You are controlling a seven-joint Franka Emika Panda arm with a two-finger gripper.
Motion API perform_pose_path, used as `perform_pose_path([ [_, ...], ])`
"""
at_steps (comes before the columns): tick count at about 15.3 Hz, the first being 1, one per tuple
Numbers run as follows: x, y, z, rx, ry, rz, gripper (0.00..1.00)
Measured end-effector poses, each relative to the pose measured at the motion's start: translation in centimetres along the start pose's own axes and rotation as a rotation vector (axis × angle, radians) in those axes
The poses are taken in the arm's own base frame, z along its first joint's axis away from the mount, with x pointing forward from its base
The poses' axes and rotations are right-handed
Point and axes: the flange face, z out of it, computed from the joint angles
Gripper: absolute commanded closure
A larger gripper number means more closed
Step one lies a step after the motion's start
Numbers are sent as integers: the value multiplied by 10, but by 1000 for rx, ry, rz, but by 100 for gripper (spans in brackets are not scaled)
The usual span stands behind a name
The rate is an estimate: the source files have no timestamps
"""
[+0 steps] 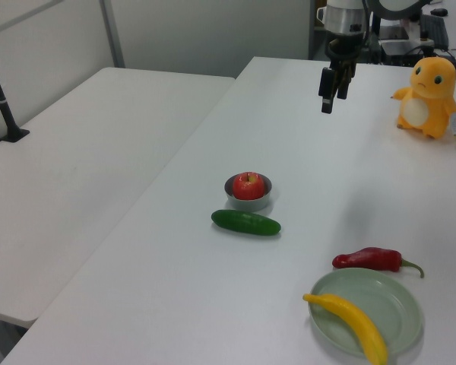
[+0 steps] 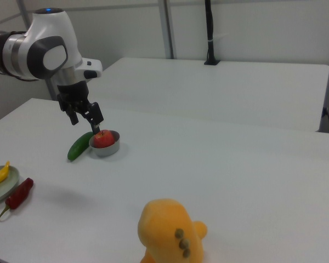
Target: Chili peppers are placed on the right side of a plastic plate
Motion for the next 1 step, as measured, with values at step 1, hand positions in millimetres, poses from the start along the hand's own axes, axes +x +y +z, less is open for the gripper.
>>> perform_pose_path([
  [1, 0, 0, 0, 0, 0, -1, 0],
])
